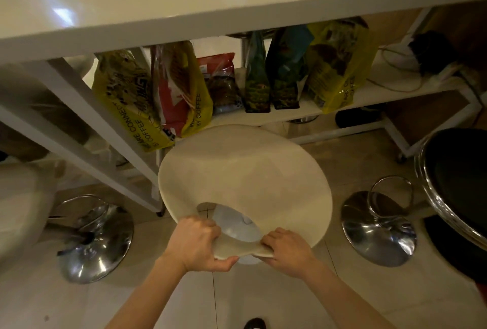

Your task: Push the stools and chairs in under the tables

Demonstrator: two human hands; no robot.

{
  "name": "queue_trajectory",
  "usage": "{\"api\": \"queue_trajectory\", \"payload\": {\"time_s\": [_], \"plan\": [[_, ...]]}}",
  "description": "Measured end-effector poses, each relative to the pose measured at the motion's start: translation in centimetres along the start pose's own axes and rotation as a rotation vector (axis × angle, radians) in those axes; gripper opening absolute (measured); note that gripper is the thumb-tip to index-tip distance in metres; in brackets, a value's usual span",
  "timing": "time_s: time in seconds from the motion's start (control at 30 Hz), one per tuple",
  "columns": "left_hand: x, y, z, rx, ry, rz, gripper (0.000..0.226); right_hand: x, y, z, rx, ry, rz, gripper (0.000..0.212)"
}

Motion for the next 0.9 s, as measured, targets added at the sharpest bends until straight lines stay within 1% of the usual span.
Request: {"api": "queue_trajectory", "payload": {"time_s": [0.07,0.2,0.33,0.43,0.6,0.63,0.73,0.8,0.9], "plan": [[0.5,-0.1,-0.8,-0.004,-0.006,-0.011,0.057,-0.3,-0.6,-0.8,0.013,0.0,0.009,0.104],[1.0,-0.2,-2.0,-0.011,-0.034,-0.008,0.056,-0.8,-1.4,-1.9,0.017,0.002,0.019,0.078],[0.0,0.0,-2.3,-0.015,-0.074,0.011,0.057,-2.0,-2.0,-2.0,0.065,-0.023,0.065,0.075],[-1.7,-0.2,-2.5,-0.037,-0.13,0.041,0.058,-3.2,-2.7,-1.7,0.07,-0.05,0.091,0.069],[-4.3,-1.0,-3.3,-0.092,-0.216,0.068,0.059,-5.4,-4.0,-1.4,0.143,-0.062,0.199,0.075],[-4.6,-1.1,-3.4,-0.093,-0.237,0.069,0.06,-5.7,-4.3,-1.4,0.164,-0.068,0.217,0.073],[-5.9,-1.2,-3.8,-0.092,-0.294,0.071,0.061,-6.8,-5.0,-1.6,0.227,-0.07,0.248,0.049],[-6.7,-1.2,-4.2,-0.085,-0.341,0.067,0.062,-7.6,-5.5,-1.9,0.271,-0.08,0.261,0.05],[-8.2,-1.3,-4.9,-0.07,-0.415,0.061,0.061,-8.7,-6.6,-2.2,0.319,-0.098,0.298,0.04]]}}
Point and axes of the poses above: each hand's wrist, its own z-axis away from the middle knuckle, its own y-axis out of the palm, x = y × z, the point moved 4 cm from there along -z, towards the middle knuckle, and after that the axes turned 12 degrees about -z, right-handed, at the moved point
